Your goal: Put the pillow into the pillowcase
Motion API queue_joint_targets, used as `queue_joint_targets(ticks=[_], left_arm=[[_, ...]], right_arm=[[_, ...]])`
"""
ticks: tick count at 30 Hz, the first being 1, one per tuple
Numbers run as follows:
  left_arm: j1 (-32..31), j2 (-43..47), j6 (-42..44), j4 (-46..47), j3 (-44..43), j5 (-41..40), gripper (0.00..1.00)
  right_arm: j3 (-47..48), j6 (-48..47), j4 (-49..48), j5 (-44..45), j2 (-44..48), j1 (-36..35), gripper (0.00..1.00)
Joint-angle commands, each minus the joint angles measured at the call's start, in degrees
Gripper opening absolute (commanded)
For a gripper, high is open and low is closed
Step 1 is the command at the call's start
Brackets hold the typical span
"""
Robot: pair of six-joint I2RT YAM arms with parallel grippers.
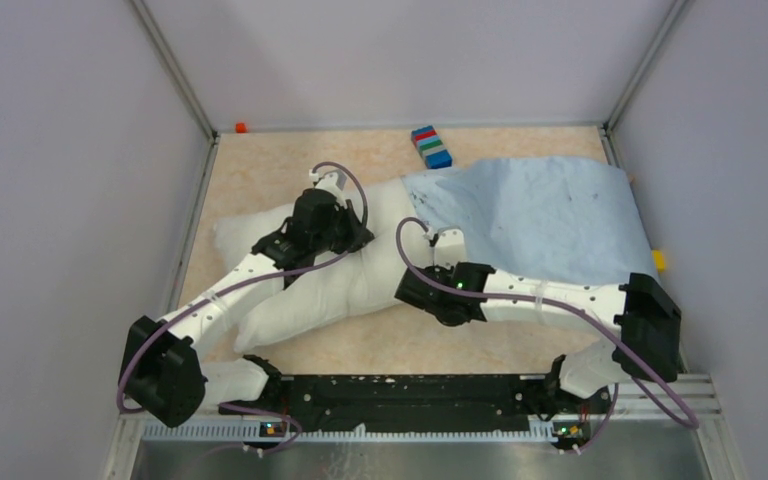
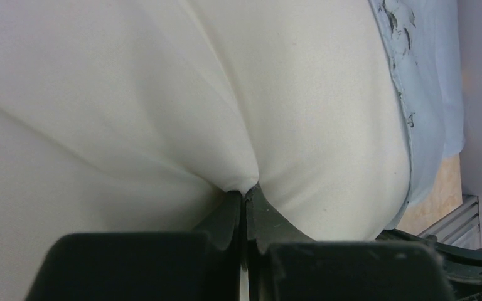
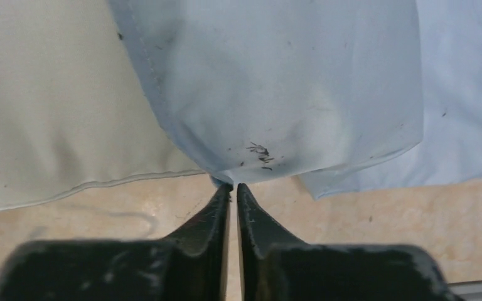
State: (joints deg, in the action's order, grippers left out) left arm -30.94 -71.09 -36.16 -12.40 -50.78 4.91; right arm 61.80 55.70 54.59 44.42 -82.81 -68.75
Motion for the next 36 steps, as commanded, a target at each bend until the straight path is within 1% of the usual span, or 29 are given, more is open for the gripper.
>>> queue_joint_targets(ticks=[1,3,4,7,10,11,14,15,17,18,19,22,25,27,31,36], left_arm=[[0.0,-0.2,0.0,-0.2,1.7,0.7,0.0],[-0.1,-0.3,-0.3,0.5,2.0,1.1,0.0],[0.0,-0.4,-0.5,0.7,2.0,1.5,0.0],[-0.1,-0.8,-0.5,1.5,1.8,2.9,0.0],[-0.1,-1.1,-0.8,1.6,1.1,3.5,0.0],[0.0,-1.0,-0.8,1.7,0.9,3.6,0.0],[-0.1,-0.6,-0.9,1.6,0.8,3.5,0.0],[-0.1,-0.6,-0.9,1.6,1.0,3.5,0.0],[0.0,-0.5,-0.9,1.6,1.2,3.6,0.0],[0.0,-0.5,-0.8,1.5,1.3,3.7,0.0],[-0.1,-0.5,-0.8,1.6,1.3,3.7,0.0],[-0.1,-0.4,-0.9,1.5,1.4,3.6,0.0],[0.0,-0.4,-0.8,1.4,1.3,3.6,0.0],[-0.1,-0.4,-0.7,1.4,1.4,3.5,0.0],[-0.1,-0.5,-0.8,1.4,1.5,3.6,0.0],[0.0,-0.4,-0.8,1.3,1.8,3.4,0.0]], right_arm=[[5.8,-3.0,1.7,2.6,-1.4,-0.4,0.0],[7.8,-8.0,-1.3,0.8,-2.0,-2.1,0.0],[8.7,-10.8,-3.3,-0.1,-2.2,-4.5,0.0],[9.9,-19.9,-12.7,-5.5,-2.1,-10.1,0.0],[7.2,-23.5,-21.8,-13.5,-1.0,-11.5,0.0],[6.2,-22.8,-22.6,-13.4,-0.7,-11.3,0.0],[6.0,-18.6,-18.0,-9.3,0.0,-9.1,0.0],[6.4,-16.7,-15.3,-6.5,0.4,-8.4,0.05],[7.6,-13.0,-10.1,-2.3,0.8,-6.9,0.18],[8.4,-11.0,-7.3,-0.4,0.7,-6.2,0.23],[9.2,-9.2,-3.9,1.1,0.4,-5.7,0.25],[10.8,-4.2,2.2,3.9,-0.8,-4.8,0.27],[10.9,-0.8,5.9,5.3,-1.7,-4.4,0.31],[10.1,0.1,6.3,5.3,-1.6,-4.1,0.36],[8.5,1.3,6.3,5.2,-1.8,-3.3,0.39],[5.2,-1.5,-0.8,3.5,-1.1,-1.9,0.39]])
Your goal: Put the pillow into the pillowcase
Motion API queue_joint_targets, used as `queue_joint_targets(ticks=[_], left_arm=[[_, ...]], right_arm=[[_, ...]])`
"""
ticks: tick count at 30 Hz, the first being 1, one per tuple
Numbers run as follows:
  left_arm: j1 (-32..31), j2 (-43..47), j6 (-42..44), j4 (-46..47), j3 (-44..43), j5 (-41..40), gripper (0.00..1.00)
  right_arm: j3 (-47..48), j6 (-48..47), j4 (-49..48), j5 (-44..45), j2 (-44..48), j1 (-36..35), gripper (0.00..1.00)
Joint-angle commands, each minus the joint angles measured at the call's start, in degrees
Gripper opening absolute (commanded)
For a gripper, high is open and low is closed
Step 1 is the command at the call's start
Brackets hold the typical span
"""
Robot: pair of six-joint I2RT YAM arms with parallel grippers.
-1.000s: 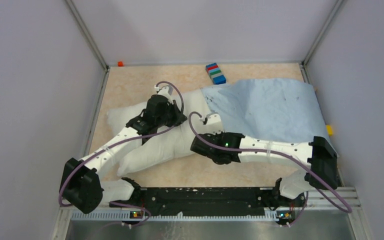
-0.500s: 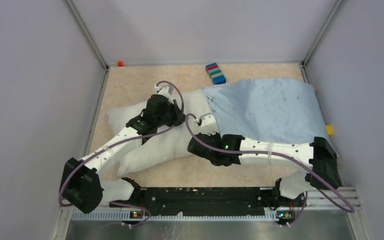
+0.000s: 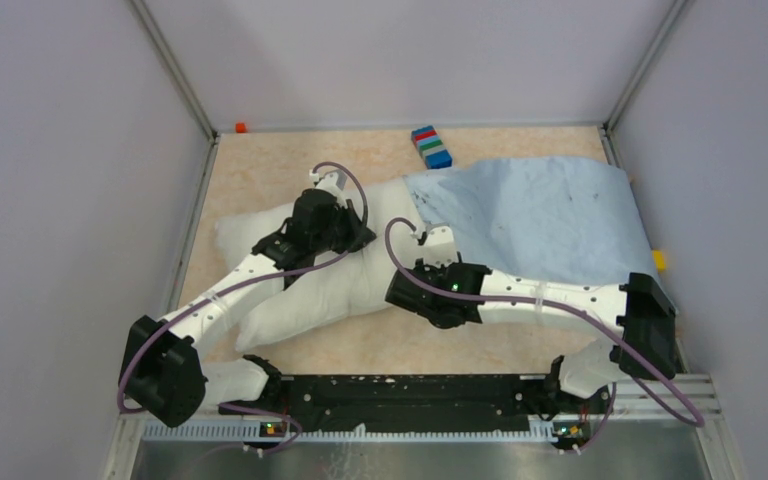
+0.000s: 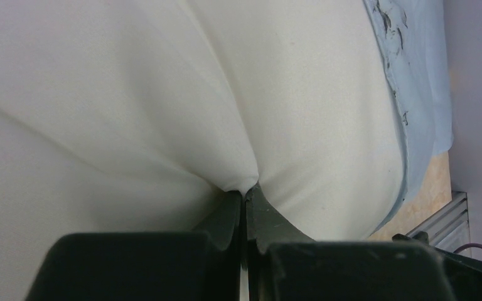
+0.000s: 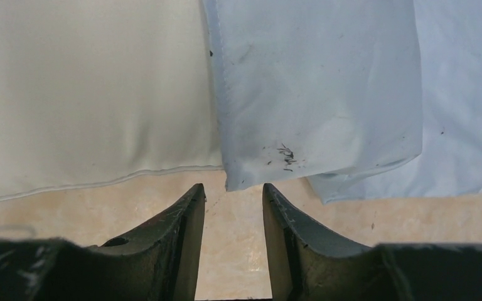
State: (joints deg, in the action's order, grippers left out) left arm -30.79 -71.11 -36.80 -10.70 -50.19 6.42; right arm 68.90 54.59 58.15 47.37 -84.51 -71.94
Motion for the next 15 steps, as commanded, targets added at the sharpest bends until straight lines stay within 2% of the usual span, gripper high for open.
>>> queue_joint_targets(ticks=[1,10,11,15], left_arm=[[-0.2,-0.3,-0.2,-0.4,1.2,1.8,0.0],[-0.2,-0.3,-0.1,-0.4,1.5,1.7,0.0],[-0.2,-0.3,-0.1,-0.2,1.5,1.7,0.0],[-0.2,-0.4,-0.1,-0.1,1.6,1.6,0.0]], right_arm=[[-2.4,-0.7,-5.3,0.3,0.4,1.7,0.39],[-5.5,-0.5,-6.3,2.3,-1.1,5.0,0.37],[-5.6,-1.0,-6.8,2.3,-1.1,5.0,0.32],[-4.3,-2.1,-6.6,1.4,-2.4,5.0,0.01]])
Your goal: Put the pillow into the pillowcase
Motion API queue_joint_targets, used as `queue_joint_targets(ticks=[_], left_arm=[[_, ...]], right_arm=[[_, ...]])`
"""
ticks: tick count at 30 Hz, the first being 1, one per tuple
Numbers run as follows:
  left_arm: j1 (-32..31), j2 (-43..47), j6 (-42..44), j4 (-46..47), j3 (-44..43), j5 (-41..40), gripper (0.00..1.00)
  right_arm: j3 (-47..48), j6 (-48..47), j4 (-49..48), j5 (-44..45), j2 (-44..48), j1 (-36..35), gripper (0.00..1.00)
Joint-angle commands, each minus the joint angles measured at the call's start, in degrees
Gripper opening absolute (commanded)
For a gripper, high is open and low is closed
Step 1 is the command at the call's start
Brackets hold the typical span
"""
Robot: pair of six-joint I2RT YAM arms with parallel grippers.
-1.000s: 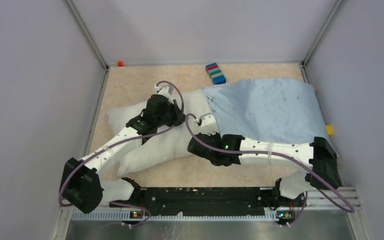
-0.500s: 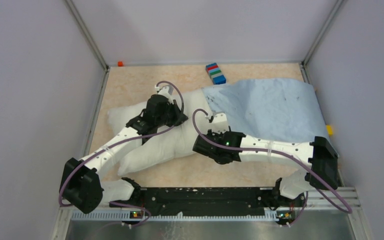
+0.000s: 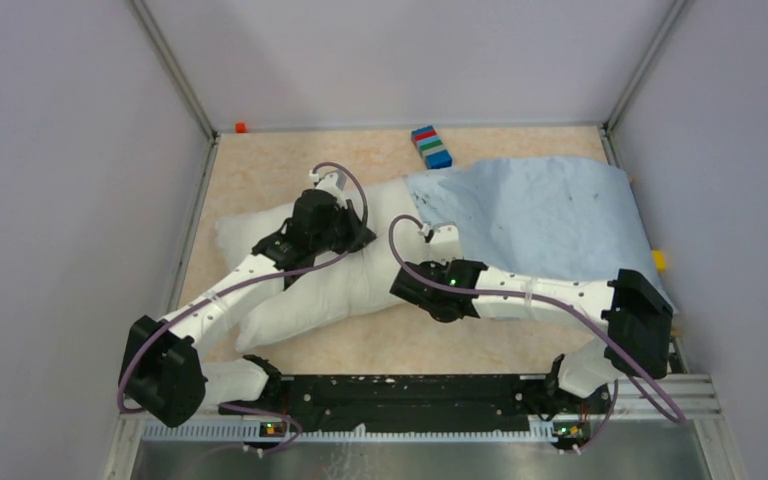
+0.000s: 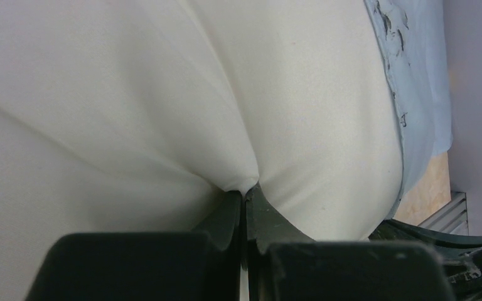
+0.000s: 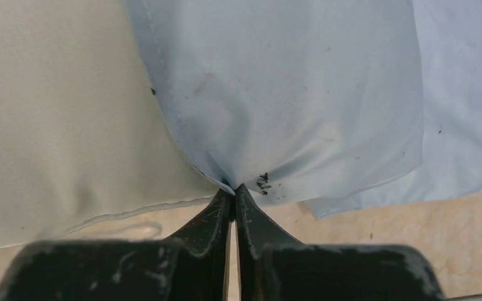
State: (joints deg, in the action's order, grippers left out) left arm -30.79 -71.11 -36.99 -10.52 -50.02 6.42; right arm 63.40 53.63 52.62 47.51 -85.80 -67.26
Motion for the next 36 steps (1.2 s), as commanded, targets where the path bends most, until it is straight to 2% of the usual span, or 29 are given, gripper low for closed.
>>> queue_joint_targets(ticks=[1,4,10,14,18,21,24,26,31,33,36], left_arm=[[-0.2,-0.4,0.0,-0.2,1.5,1.6,0.0],[-0.2,-0.4,-0.2,0.1,1.6,1.9,0.0],[-0.2,-0.8,0.0,0.3,0.1,2.0,0.0],[-0.2,-0.8,-0.2,0.4,-0.6,2.3,0.0],[-0.2,-1.0,-0.8,0.6,0.0,3.7,0.0],[-0.2,-0.9,-1.3,1.3,2.0,4.5,0.0],[-0.2,-0.1,-2.0,2.3,5.0,4.6,0.0],[-0.2,0.7,-2.5,2.6,6.6,4.6,0.0],[-0.2,2.9,-2.9,2.7,9.9,4.3,0.0],[-0.2,3.4,-2.7,2.8,10.8,4.2,0.0],[-0.2,3.6,-2.8,2.7,11.6,4.5,0.0]], right_arm=[[2.1,-1.8,-0.8,0.8,-1.4,0.3,0.0],[5.2,-6.5,-1.6,-1.1,-1.0,-2.2,0.0],[6.8,-18.8,-16.0,-10.9,2.2,-10.9,0.0],[-0.2,-20.1,-24.6,-17.0,5.2,-10.6,0.0],[-4.8,-18.2,-26.6,-20.0,6.0,-8.5,0.0],[-4.6,-17.4,-26.4,-19.7,8.2,-7.1,0.01],[-2.5,-17.8,-25.9,-16.9,11.5,-6.0,0.41],[-1.1,-18.9,-26.4,-17.5,13.5,-3.6,0.59],[2.2,-20.4,-26.5,-20.6,15.8,5.4,0.83],[4.8,-21.3,-25.1,-19.4,14.7,8.8,0.88],[10.0,-24.0,-23.2,-19.7,10.9,13.9,0.89]])
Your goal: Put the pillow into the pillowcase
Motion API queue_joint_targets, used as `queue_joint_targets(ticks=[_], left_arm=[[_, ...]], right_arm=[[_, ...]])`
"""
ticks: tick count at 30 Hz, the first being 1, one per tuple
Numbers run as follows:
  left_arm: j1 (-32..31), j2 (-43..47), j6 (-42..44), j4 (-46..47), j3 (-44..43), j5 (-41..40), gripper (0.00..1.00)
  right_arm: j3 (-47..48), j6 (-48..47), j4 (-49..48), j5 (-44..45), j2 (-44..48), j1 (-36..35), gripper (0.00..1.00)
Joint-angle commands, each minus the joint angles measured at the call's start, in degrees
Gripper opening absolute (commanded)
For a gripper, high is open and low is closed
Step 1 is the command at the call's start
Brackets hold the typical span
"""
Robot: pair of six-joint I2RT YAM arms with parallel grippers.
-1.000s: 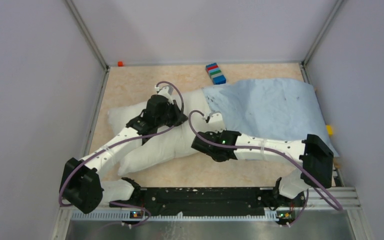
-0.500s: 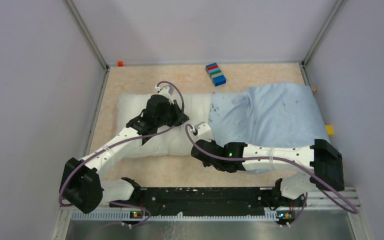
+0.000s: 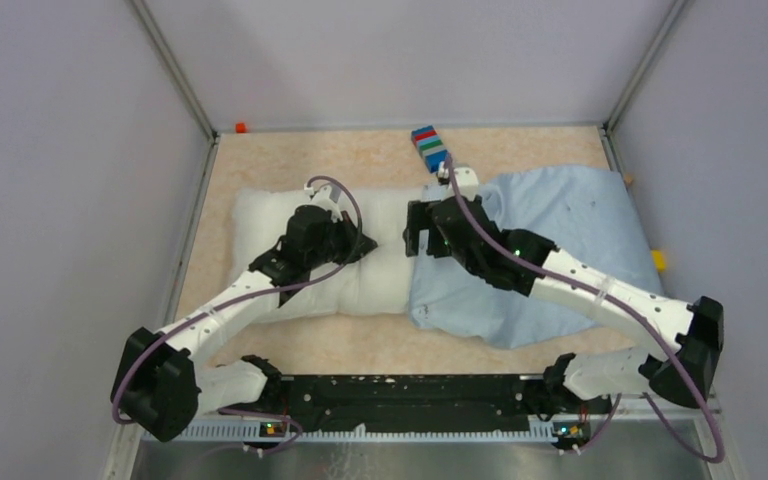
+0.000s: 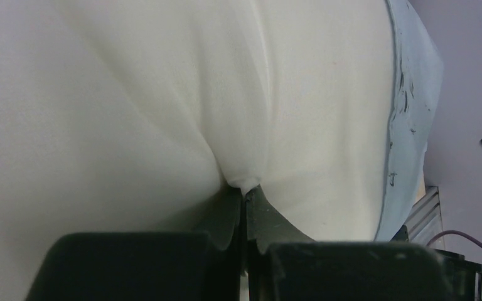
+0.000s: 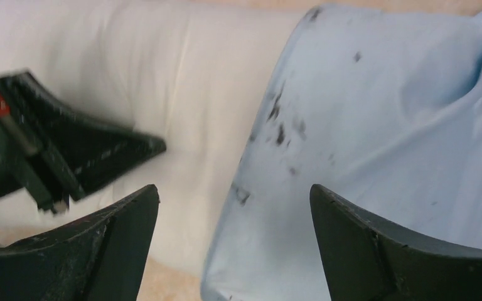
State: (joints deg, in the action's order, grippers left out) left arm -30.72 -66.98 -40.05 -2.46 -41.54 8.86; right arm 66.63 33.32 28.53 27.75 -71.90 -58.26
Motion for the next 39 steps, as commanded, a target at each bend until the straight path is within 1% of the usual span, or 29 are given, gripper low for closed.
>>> queue_joint_targets(ticks=[1,4,6,9,13,16,20,21,24,27,35,39], left_arm=[[-0.3,-0.4,0.2,-5.3,3.4,2.2,0.0],[-0.3,-0.2,-0.1,-4.8,4.5,2.6,0.0],[-0.2,-0.1,-0.2,-4.8,4.9,2.7,0.0],[-0.3,0.2,-0.3,-4.7,5.4,2.8,0.0],[-0.3,0.3,-0.2,-4.7,5.7,2.9,0.0],[-0.3,0.4,-0.2,-4.8,5.9,2.9,0.0],[-0.3,0.7,-0.1,-4.8,6.5,2.7,0.0],[-0.2,0.6,-0.1,-4.8,6.6,2.7,0.0],[-0.3,0.5,-0.1,-4.6,6.8,2.9,0.0],[-0.3,0.5,-0.1,-4.5,7.0,2.8,0.0],[-0.2,0.8,0.4,-4.7,7.2,3.0,0.0],[-0.3,0.4,0.7,-4.1,7.2,3.9,0.0]], right_arm=[[8.6,-4.4,1.5,-0.3,-4.6,6.6,0.88],[14.2,-6.0,3.2,-0.8,-10.0,11.4,0.86],[18.4,-7.5,4.2,-0.4,-14.7,13.2,0.84],[23.2,-9.8,5.8,0.9,-20.3,14.3,0.81],[28.3,-10.5,8.3,1.6,-26.0,14.6,0.78],[29.7,-10.2,10.1,2.3,-28.4,14.7,0.76],[28.4,-9.9,12.1,7.4,-29.7,15.1,0.75],[27.7,-9.9,12.2,8.0,-29.8,15.5,0.73],[26.2,-10.1,11.6,8.3,-29.4,16.6,0.61],[26.5,-11.0,10.9,8.1,-29.9,16.8,0.42],[33.8,-12.1,12.7,8.4,-33.0,16.7,0.0],[37.9,-13.6,10.5,5.4,-33.0,14.1,0.0]])
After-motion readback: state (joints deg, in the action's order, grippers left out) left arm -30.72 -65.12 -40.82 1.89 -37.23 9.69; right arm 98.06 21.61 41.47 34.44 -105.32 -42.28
